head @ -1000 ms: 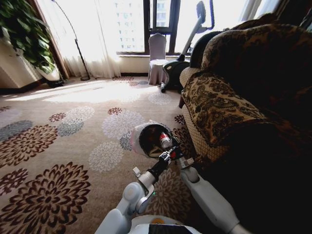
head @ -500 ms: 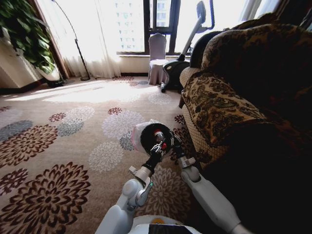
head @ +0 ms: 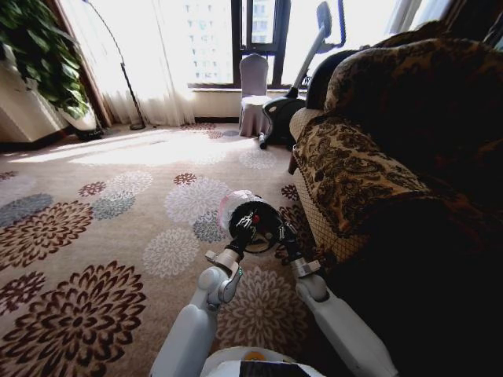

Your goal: Pick up the trash from the ground and place it into the trash bin.

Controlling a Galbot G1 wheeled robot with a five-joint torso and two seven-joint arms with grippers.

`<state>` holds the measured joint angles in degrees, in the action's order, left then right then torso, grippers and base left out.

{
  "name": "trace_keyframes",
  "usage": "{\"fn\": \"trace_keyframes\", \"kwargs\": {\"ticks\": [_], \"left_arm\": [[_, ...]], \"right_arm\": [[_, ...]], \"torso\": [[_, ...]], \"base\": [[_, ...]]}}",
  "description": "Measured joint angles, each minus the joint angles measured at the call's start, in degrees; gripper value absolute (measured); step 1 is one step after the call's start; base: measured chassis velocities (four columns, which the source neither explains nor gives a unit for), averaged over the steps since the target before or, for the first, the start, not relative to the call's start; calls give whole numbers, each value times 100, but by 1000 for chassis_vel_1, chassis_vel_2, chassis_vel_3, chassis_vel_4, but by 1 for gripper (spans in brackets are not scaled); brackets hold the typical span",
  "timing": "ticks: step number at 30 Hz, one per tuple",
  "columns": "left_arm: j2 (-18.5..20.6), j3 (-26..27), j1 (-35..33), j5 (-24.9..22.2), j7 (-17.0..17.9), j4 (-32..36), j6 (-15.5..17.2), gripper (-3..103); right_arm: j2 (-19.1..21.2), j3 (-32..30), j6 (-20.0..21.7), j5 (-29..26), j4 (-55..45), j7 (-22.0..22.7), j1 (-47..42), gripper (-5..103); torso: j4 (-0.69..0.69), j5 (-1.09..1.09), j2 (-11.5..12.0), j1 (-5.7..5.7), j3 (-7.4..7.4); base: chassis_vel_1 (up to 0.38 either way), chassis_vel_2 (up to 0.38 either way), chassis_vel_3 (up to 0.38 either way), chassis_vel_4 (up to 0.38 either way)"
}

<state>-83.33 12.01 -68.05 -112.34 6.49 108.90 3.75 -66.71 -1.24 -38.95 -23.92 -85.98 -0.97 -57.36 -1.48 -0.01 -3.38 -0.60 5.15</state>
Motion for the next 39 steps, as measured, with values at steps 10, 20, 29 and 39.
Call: {"fn": "trace_keyframes", "kwargs": {"ticks": [10, 20, 29, 39], "left_arm": [[451, -186, -454, 853, -53, 532, 335, 52], [624, -285, -884, 988, -64, 1048, 597, 95], [951, -502, -1210, 1218, -165, 1702, 949, 100], [1107, -769, -1706, 2870, -556, 1993, 1108, 100]], "right_arm": [[61, -16, 35, -3, -1, -19, 34, 0], [112, -152, 52, -11, -76, -14, -48, 0], [210, -352, 128, -57, -180, -11, -244, 0], [241, -532, 186, -92, -285, -9, -408, 0]], "torso": [[-2, 2, 0, 0, 0], [-1, 1, 0, 1, -1], [0, 1, 0, 1, -1], [-1, 1, 0, 1, -1]], "base": [[0, 0, 0, 0], [0, 0, 0, 0], [0, 0, 0, 0], [0, 0, 0, 0]]}}
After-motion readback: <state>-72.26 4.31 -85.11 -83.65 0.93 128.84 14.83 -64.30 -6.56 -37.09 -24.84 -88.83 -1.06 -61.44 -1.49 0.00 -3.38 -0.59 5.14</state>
